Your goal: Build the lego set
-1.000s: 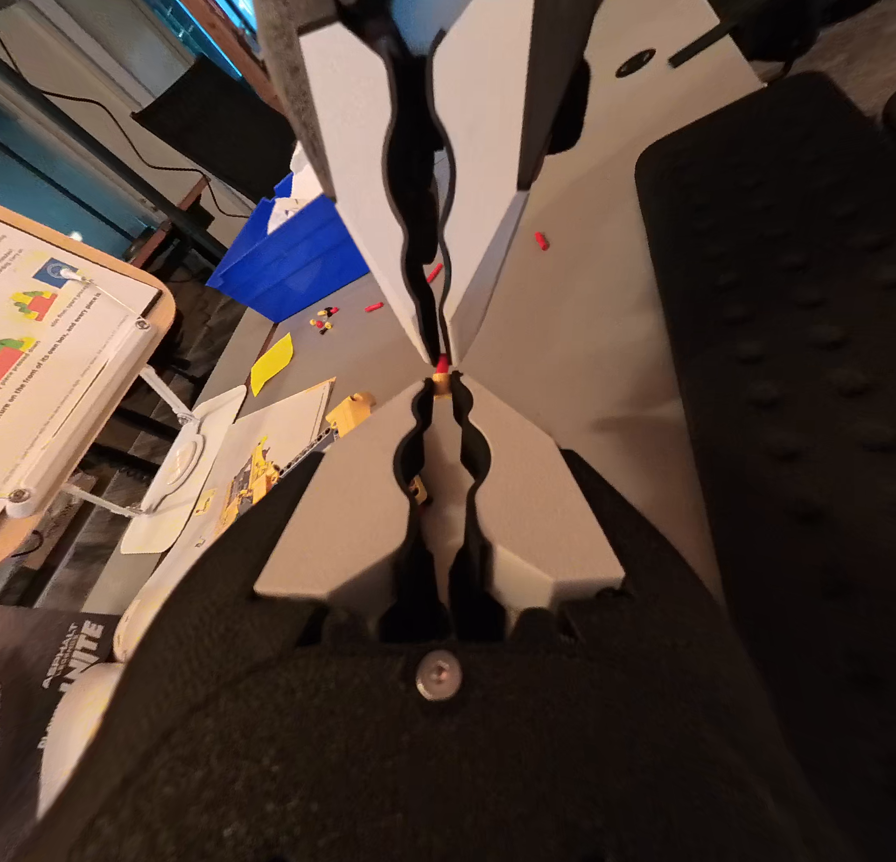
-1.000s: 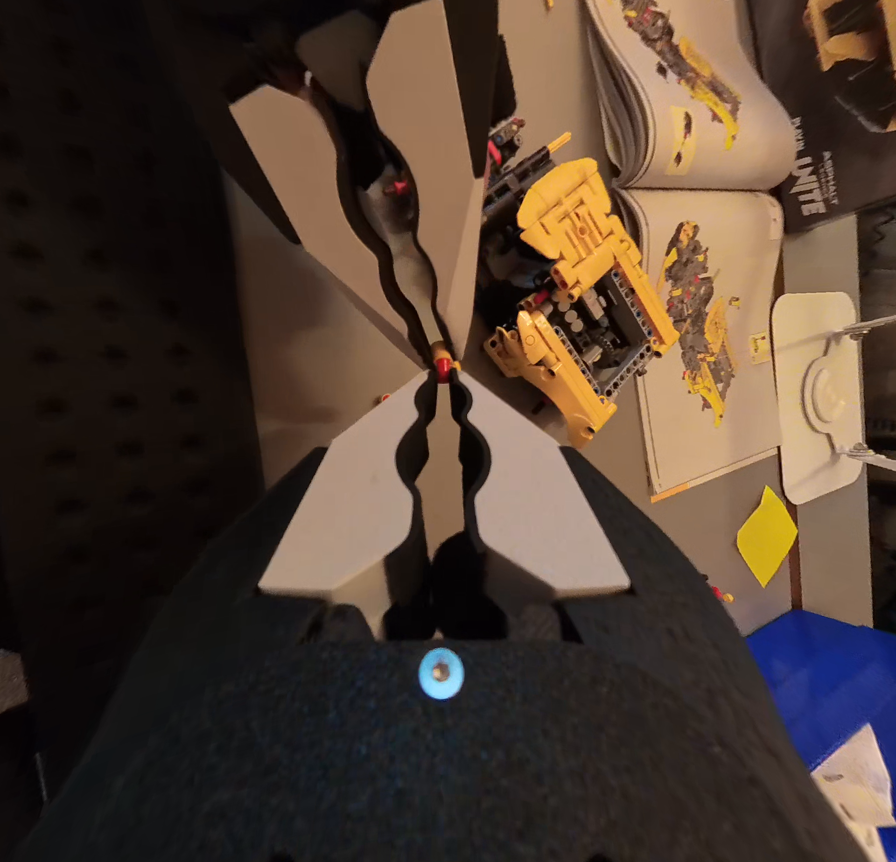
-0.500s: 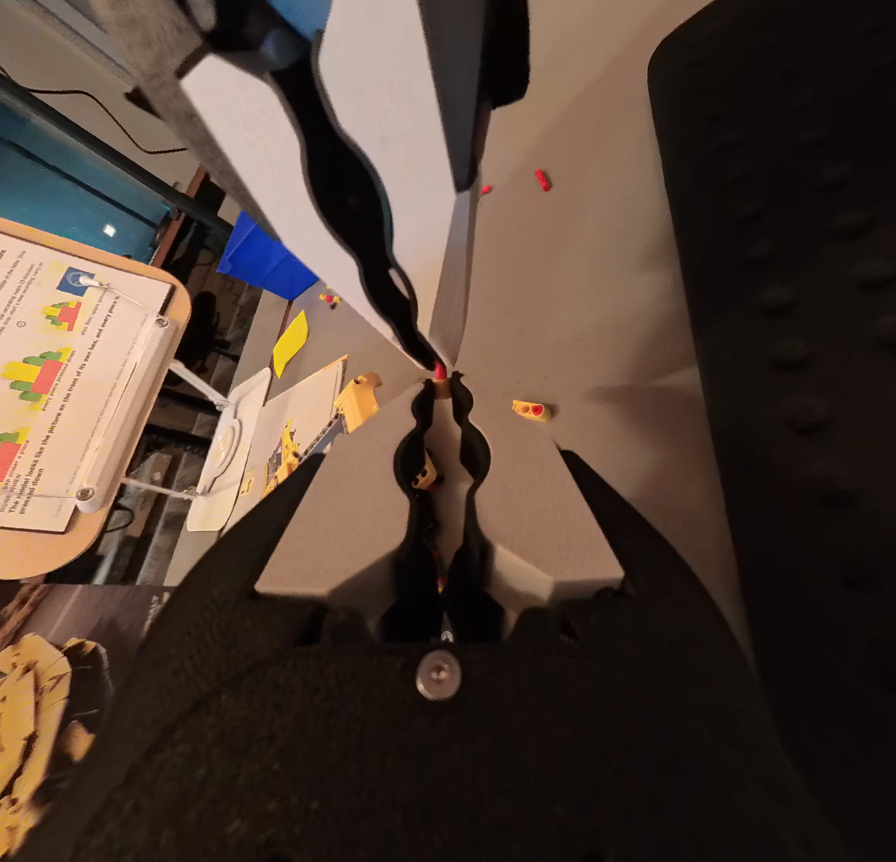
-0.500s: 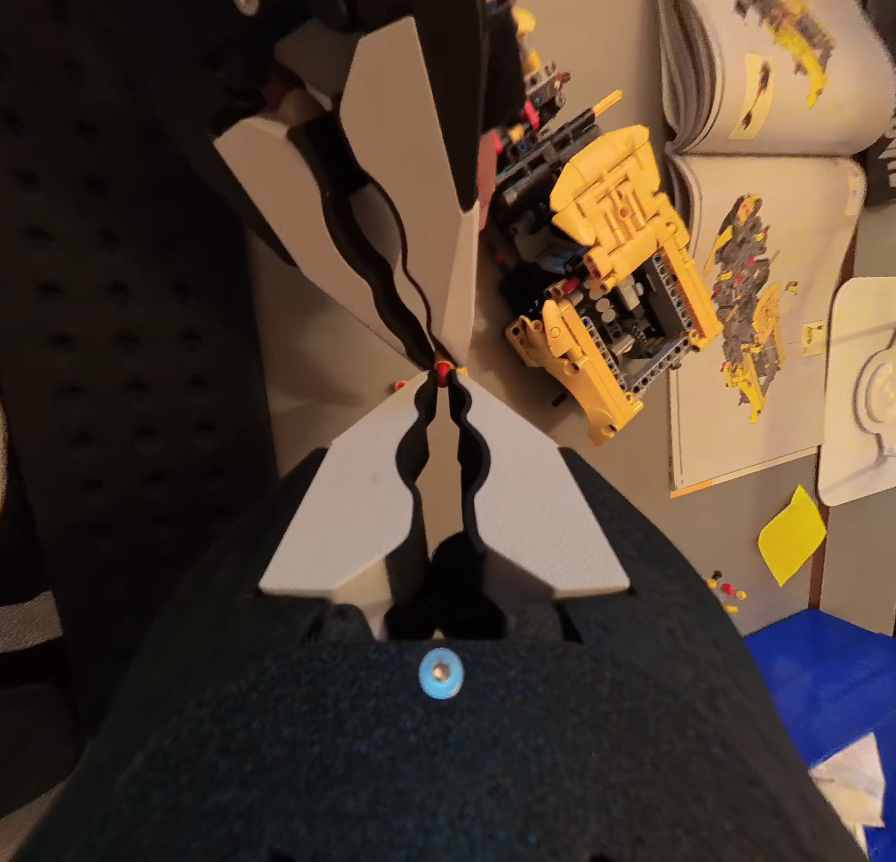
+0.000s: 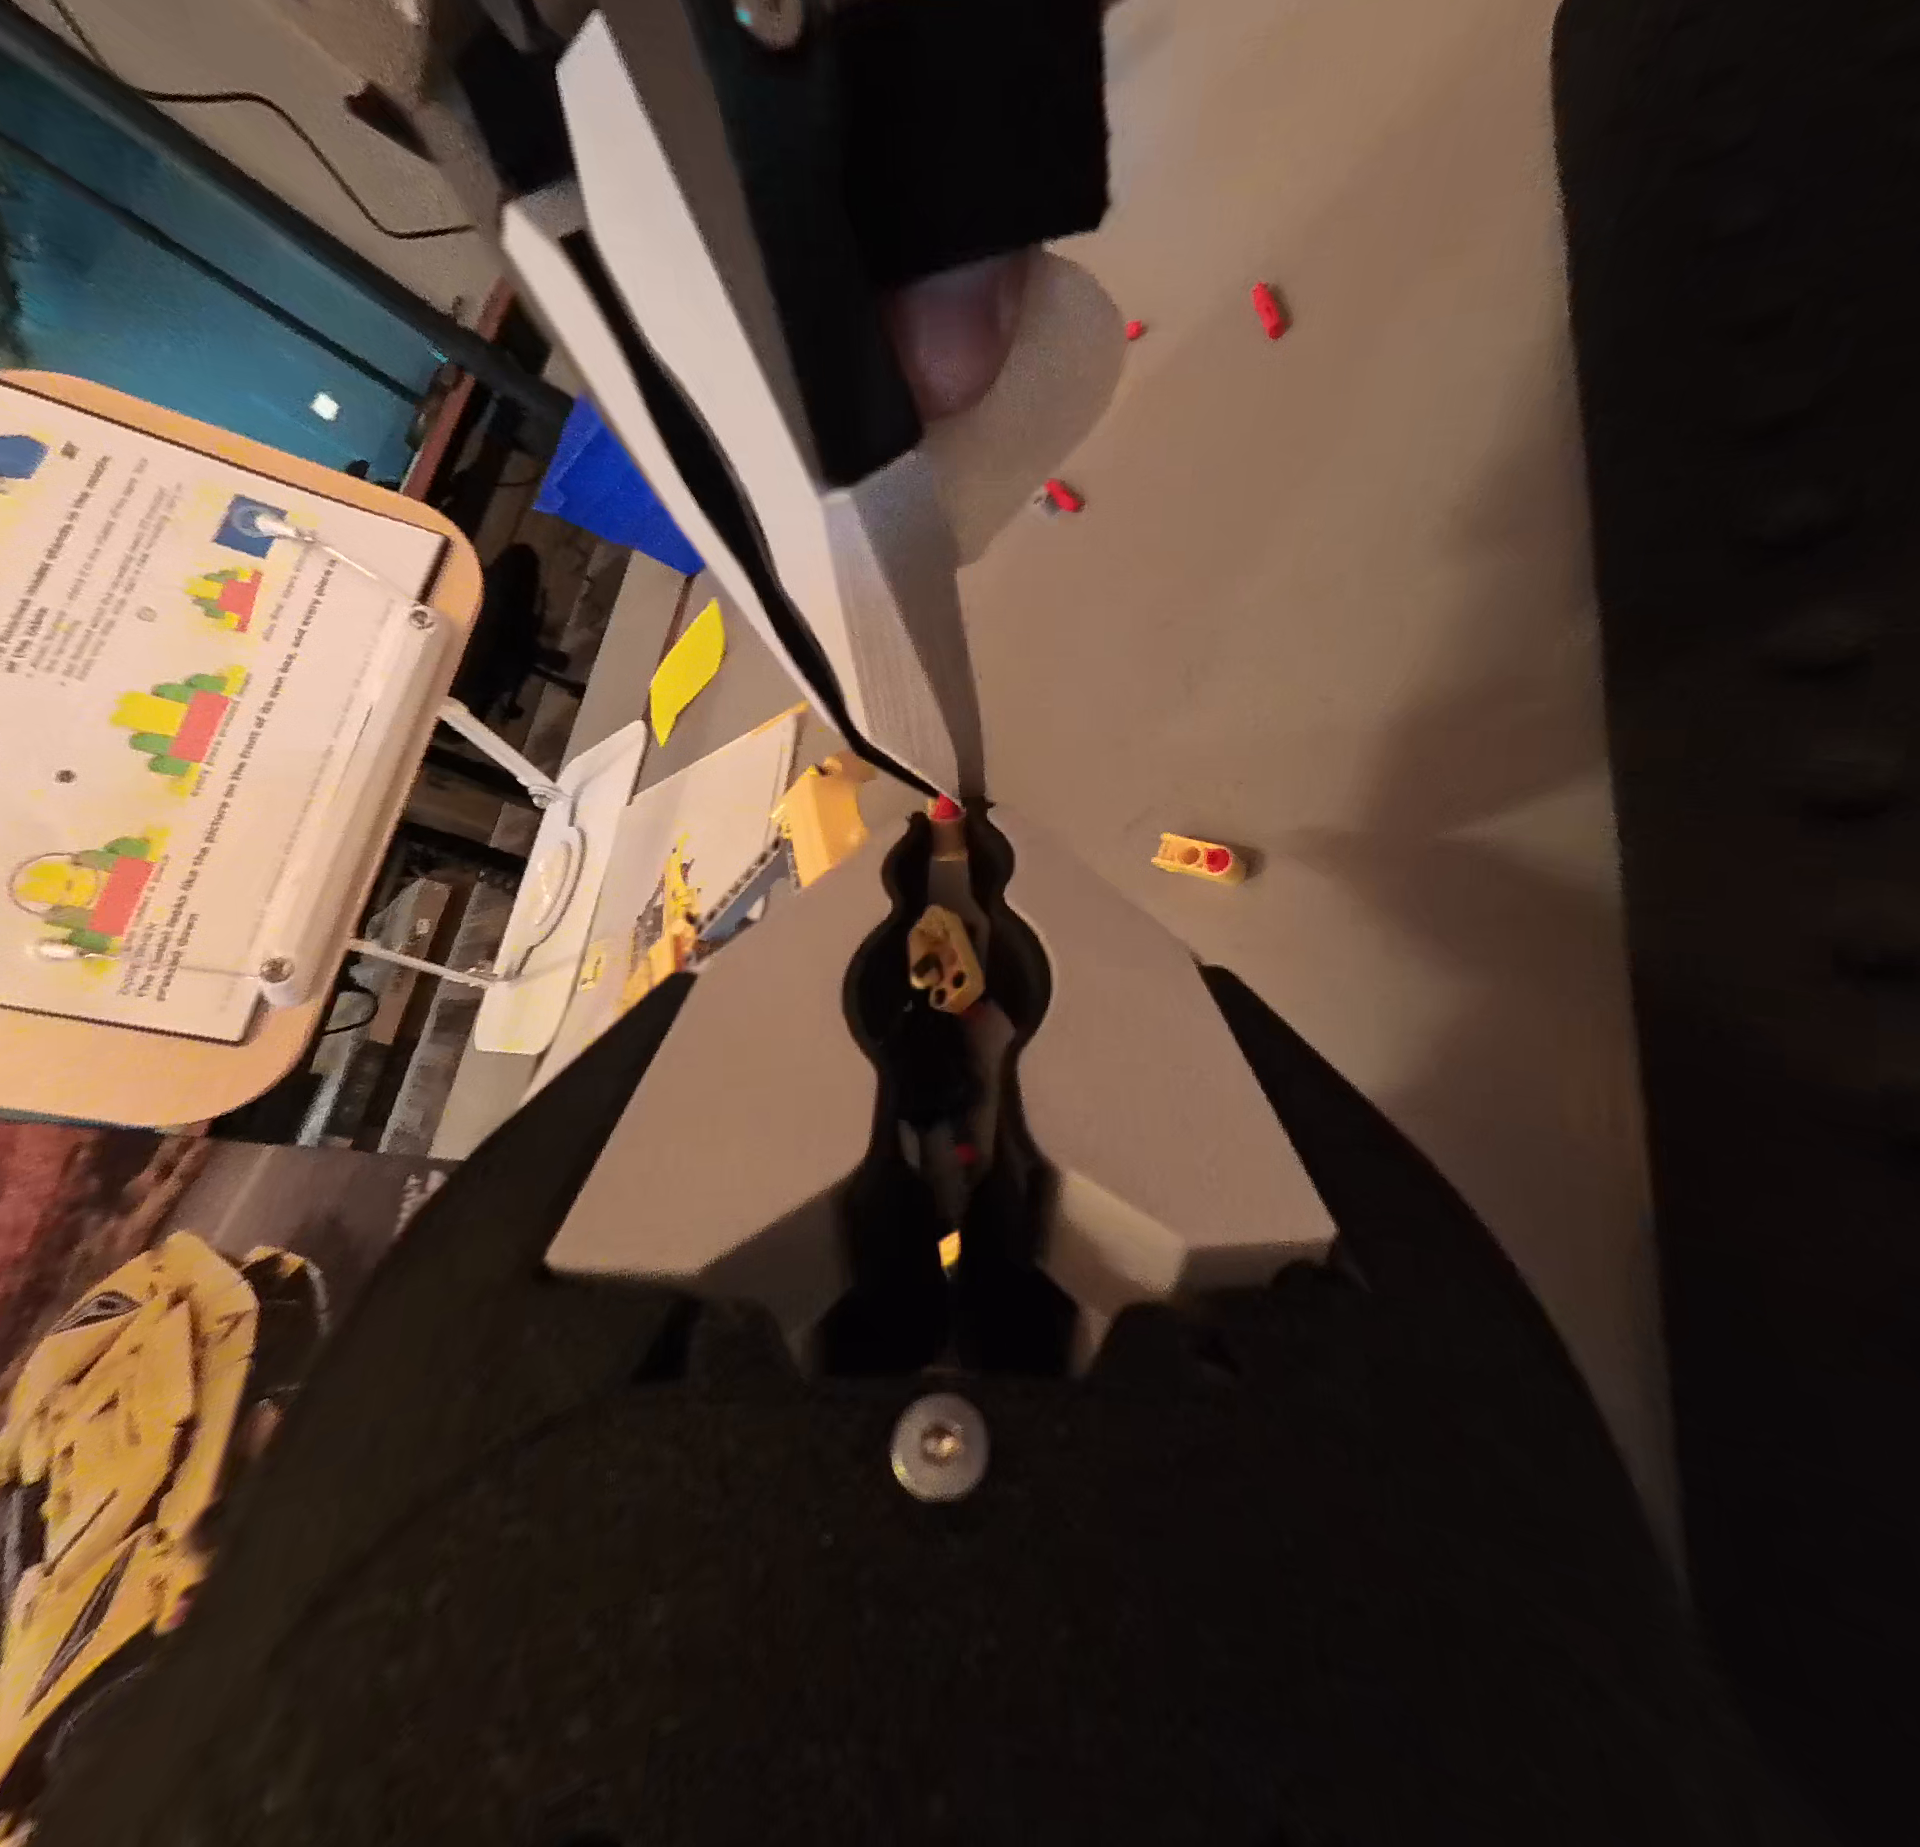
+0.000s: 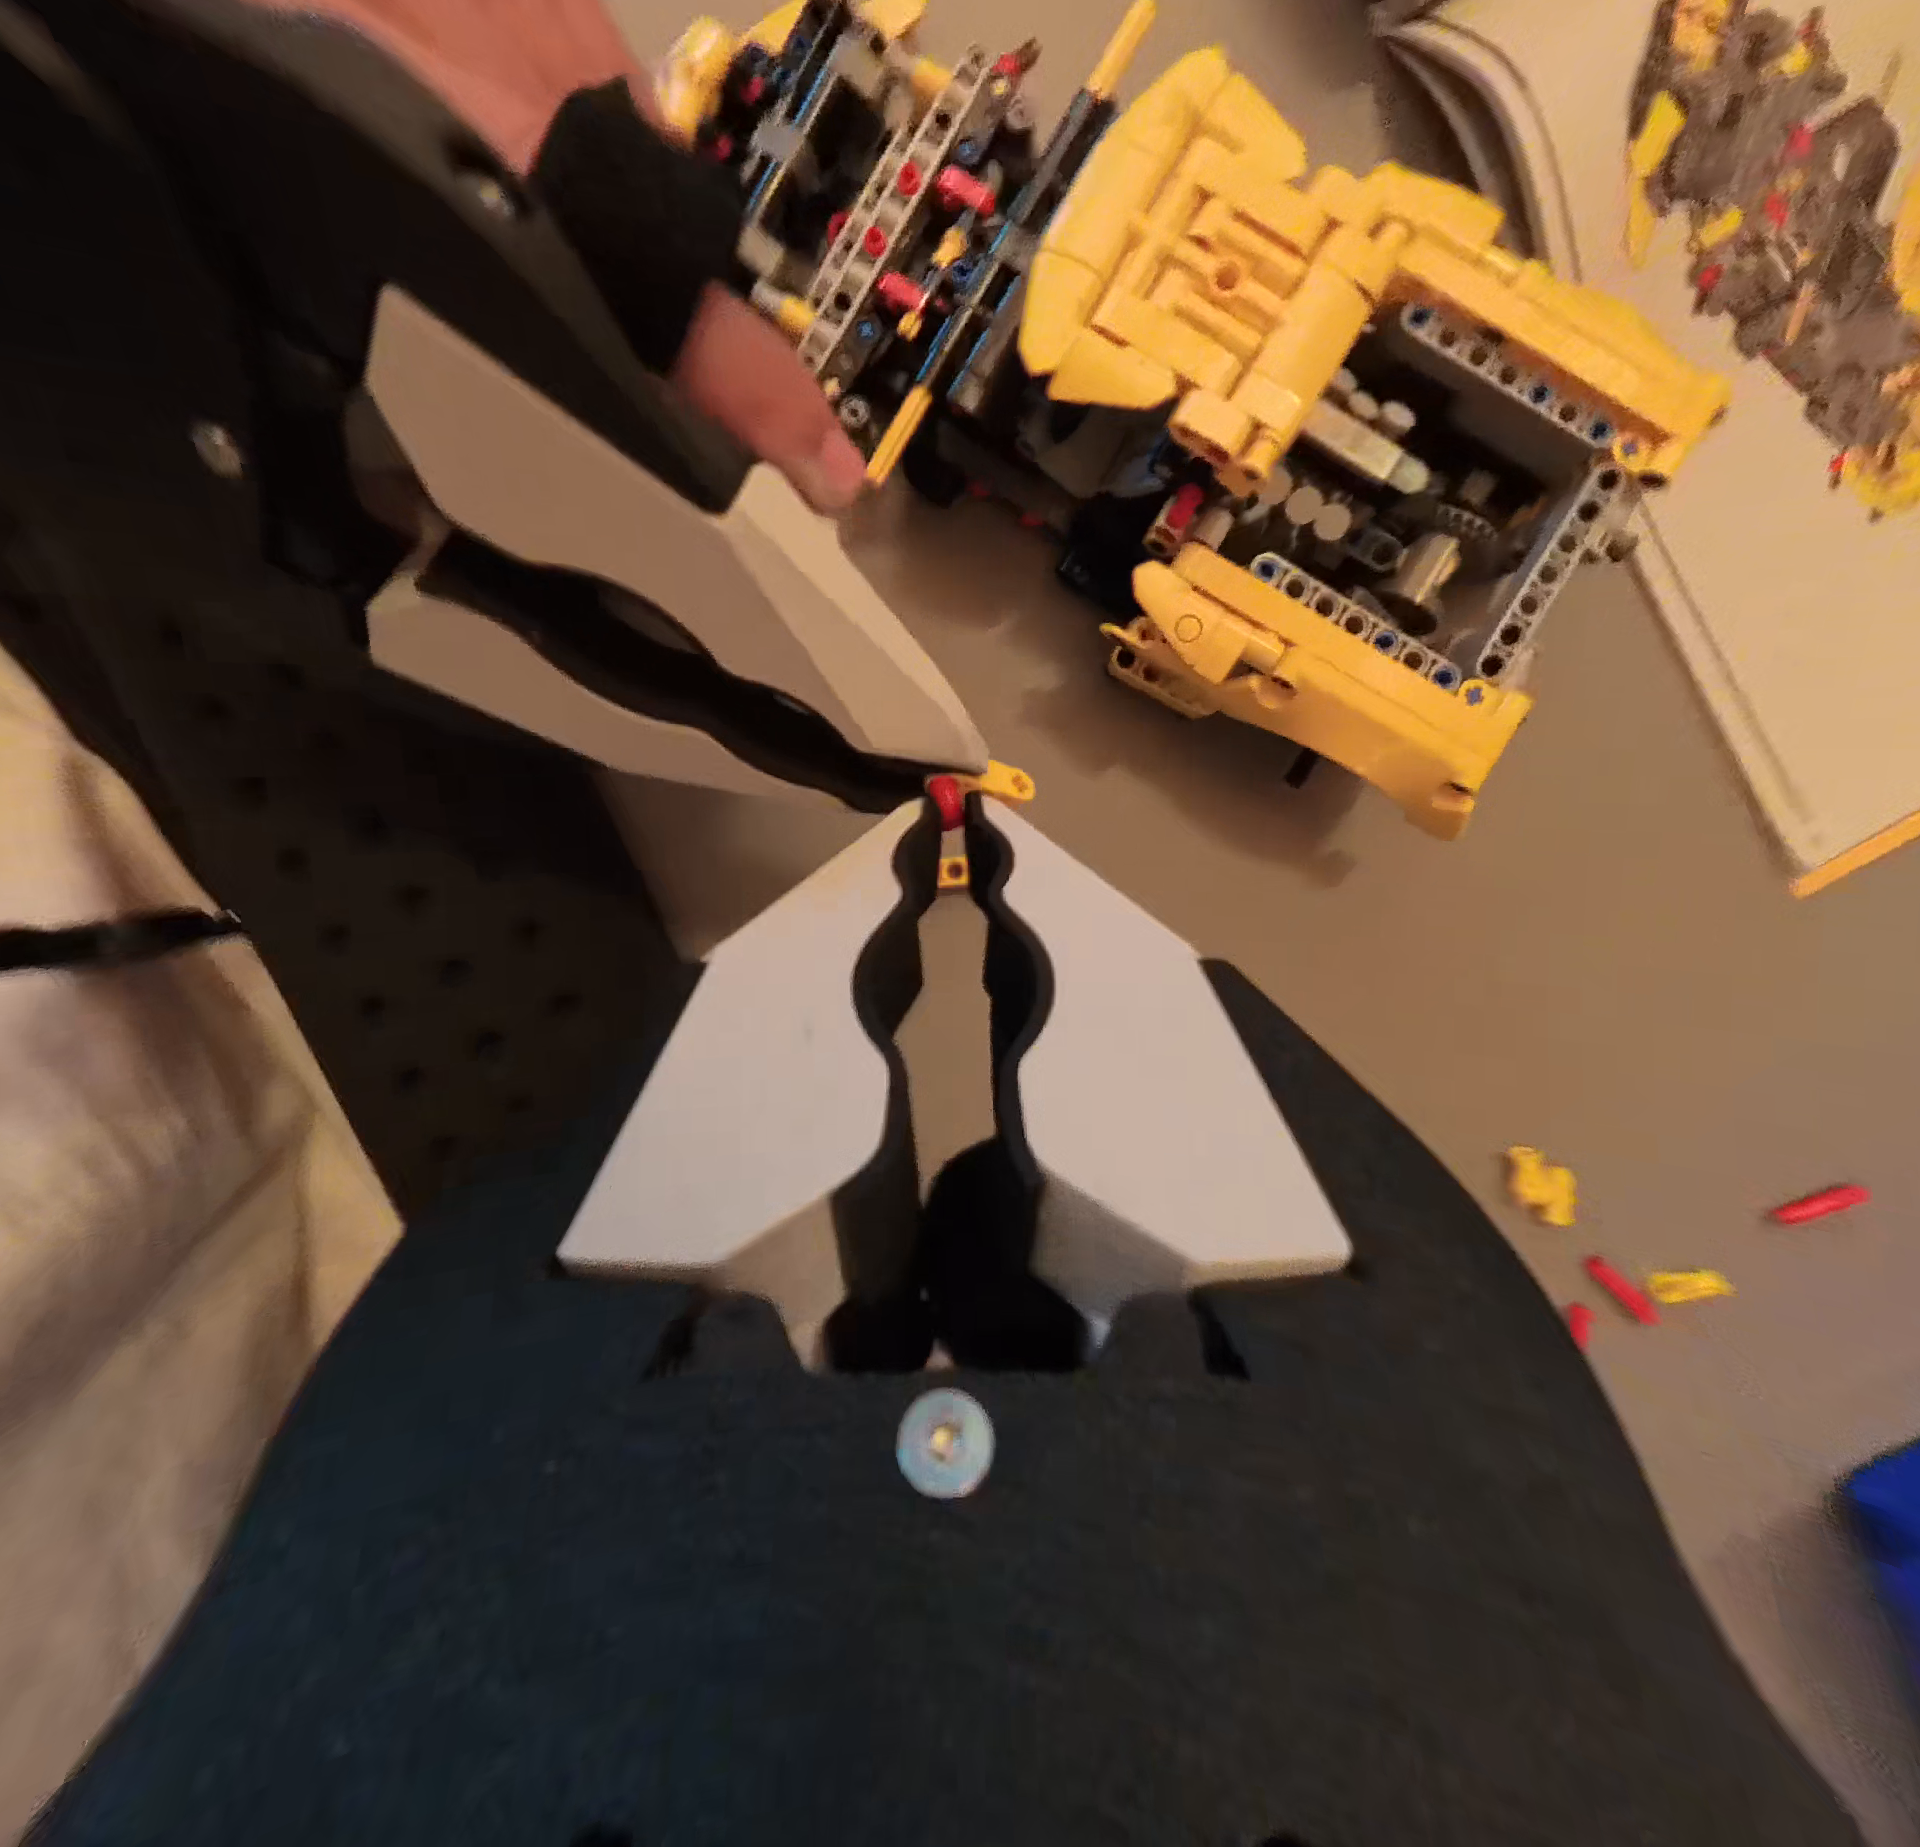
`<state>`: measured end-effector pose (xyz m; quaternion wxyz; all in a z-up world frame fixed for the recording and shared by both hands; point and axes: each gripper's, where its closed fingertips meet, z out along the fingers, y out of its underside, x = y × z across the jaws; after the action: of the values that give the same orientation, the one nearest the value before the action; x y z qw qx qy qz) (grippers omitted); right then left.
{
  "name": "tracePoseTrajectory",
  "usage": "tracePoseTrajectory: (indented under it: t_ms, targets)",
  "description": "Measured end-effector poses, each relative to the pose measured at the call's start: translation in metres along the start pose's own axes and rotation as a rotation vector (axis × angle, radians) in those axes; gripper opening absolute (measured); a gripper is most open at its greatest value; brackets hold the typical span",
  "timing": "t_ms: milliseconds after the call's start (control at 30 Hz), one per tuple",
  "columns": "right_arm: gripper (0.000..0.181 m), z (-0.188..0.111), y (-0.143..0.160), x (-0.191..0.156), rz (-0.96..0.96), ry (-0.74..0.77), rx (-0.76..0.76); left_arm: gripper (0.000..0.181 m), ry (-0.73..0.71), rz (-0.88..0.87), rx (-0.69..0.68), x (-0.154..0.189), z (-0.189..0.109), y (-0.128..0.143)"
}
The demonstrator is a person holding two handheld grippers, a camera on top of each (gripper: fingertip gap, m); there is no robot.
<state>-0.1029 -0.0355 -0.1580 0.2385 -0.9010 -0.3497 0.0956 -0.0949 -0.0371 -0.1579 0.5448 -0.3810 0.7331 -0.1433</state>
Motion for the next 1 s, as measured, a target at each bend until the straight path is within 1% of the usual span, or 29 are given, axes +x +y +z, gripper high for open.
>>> tracePoseTrajectory:
  t_ms: [33,100,133,167,200,267,300,367,400,433,533,600,633,700,767,833,867,1000]
  targets:
    - [0.003,-0.001,-0.001,0.001,0.073,-0.027,0.026,0.006,-0.010,0.003,-0.002,-0.001,0.000,0.000]
    - [0.003,0.002,0.003,-0.002,0.239,-0.135,0.046,0.006,-0.004,0.019,-0.013,0.002,0.002,0.002]
    - [0.003,0.003,0.005,-0.003,0.282,-0.180,0.059,0.006,-0.005,0.046,-0.022,0.004,0.003,0.003]
    - [0.003,0.004,0.009,-0.004,0.300,-0.211,0.059,0.006,0.004,0.059,-0.023,0.007,0.004,0.003]
    - [0.004,0.004,0.013,-0.003,0.273,-0.200,0.047,0.006,0.016,0.051,-0.022,0.009,0.005,0.003]
    - [0.004,0.000,0.028,0.005,0.161,-0.119,-0.030,0.007,0.027,0.014,-0.038,0.006,0.005,0.011]
    - [0.004,-0.003,0.038,0.008,0.094,-0.095,-0.087,0.007,0.024,-0.009,-0.043,0.002,0.005,0.014]
    - [0.004,-0.011,0.070,0.030,-0.060,0.026,-0.265,0.007,0.037,-0.068,-0.023,-0.003,0.003,0.015]
    - [0.004,-0.016,0.090,0.035,-0.105,0.034,-0.380,0.007,0.042,-0.089,-0.004,-0.004,0.001,0.013]
    - [0.004,-0.021,0.112,0.039,-0.109,0.021,-0.500,0.007,0.040,-0.094,0.013,-0.004,0.000,0.010]
    - [0.004,-0.042,0.169,0.043,0.030,-0.071,-0.807,0.007,0.037,-0.052,0.028,0.000,0.000,0.005]
    - [0.004,-0.058,0.203,0.051,0.149,-0.078,-0.991,0.007,0.031,-0.016,0.023,0.002,0.000,0.006]
    - [0.005,-0.064,0.216,0.053,0.203,-0.088,-1.059,0.007,0.028,-0.007,0.022,0.002,0.000,0.006]
    - [0.004,-0.069,0.235,0.055,0.306,-0.094,-1.137,0.007,0.022,-0.005,0.024,0.001,0.000,0.006]
    - [0.005,-0.072,0.250,0.064,0.332,-0.054,-1.196,0.007,0.021,-0.014,0.025,-0.001,0.000,0.007]
    - [0.005,-0.072,0.256,0.066,0.367,-0.045,-1.203,0.007,0.019,-0.017,0.023,-0.002,0.000,0.008]
    - [0.005,-0.072,0.257,0.070,0.364,-0.023,-1.200,0.006,0.020,-0.017,0.020,-0.001,0.000,0.009]
    - [0.005,-0.070,0.260,0.074,0.373,-0.008,-1.202,0.007,0.023,-0.005,0.012,0.001,0.002,0.010]
